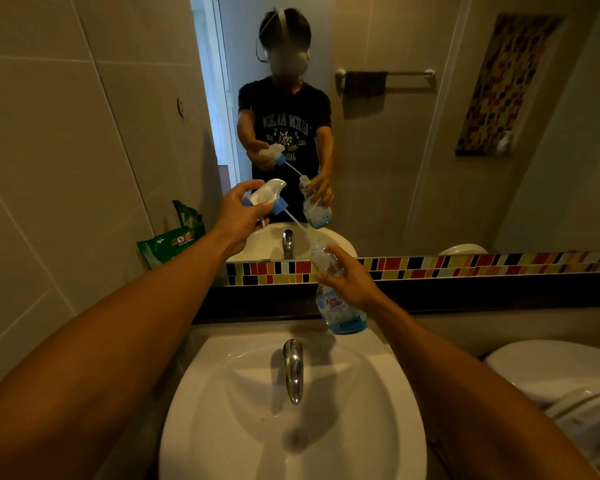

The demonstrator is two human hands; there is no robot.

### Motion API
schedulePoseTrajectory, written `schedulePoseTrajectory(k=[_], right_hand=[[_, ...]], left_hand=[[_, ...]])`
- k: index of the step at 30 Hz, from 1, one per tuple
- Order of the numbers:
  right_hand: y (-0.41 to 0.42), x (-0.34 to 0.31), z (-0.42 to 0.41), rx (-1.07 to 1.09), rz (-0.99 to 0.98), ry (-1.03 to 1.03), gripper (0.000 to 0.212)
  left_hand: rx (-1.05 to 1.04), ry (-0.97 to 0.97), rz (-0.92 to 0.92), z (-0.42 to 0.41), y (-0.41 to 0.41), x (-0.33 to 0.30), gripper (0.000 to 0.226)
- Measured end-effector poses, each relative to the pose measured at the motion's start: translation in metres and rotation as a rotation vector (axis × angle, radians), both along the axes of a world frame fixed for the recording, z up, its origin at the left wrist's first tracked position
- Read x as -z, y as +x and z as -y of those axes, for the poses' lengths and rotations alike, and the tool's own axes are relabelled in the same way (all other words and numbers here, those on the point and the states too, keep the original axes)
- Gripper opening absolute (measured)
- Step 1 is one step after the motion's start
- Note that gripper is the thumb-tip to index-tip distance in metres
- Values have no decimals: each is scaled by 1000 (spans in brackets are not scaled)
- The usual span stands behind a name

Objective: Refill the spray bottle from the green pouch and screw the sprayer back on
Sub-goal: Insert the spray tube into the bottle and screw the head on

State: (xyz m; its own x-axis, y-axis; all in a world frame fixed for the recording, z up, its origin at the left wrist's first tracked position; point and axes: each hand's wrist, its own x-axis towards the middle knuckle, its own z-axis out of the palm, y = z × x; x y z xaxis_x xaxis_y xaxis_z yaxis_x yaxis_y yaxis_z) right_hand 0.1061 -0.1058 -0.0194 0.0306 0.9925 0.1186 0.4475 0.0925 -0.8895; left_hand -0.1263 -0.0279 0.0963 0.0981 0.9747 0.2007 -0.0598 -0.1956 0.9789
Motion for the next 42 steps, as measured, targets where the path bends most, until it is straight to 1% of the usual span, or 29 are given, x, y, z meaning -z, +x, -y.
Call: schedulePoseTrajectory(k=[6, 12, 17, 22, 25, 27, 30, 33, 36, 42], right_hand=[[-14, -7, -7, -34, -35, 17, 70], [-24, -13, -10, -40, -12, 16, 70], [-26, -13, -9, -58, -3, 25, 70], [-23, -19, -9, -91, 4, -6, 70], [-23, -23, -7, -91, -20, -12, 70], [-24, -24, -8, -88, -27, -2, 70], [-27, -25, -8, -90, -31, 23, 68], [-28, -28, -6, -79, -53, 41, 66], [-25, -30, -5, -78, -80, 37, 62], [-22, -33, -1, -86, -95, 22, 64]], left_hand=[[35, 3, -43, 4, 18, 21, 47], [67, -5, -98, 10, 25, 37, 49], [95, -2, -116, 14, 26, 39, 49], [132, 27, -185, 13, 24, 37, 48], [133, 31, -196, 15, 25, 33, 46], [126, 65, -189, 20, 31, 31, 49], [73, 165, -186, 26, 40, 33, 57], [22, 220, -180, 27, 45, 33, 56], [58, 195, -181, 27, 45, 31, 56], [154, 120, -181, 27, 44, 25, 62]])
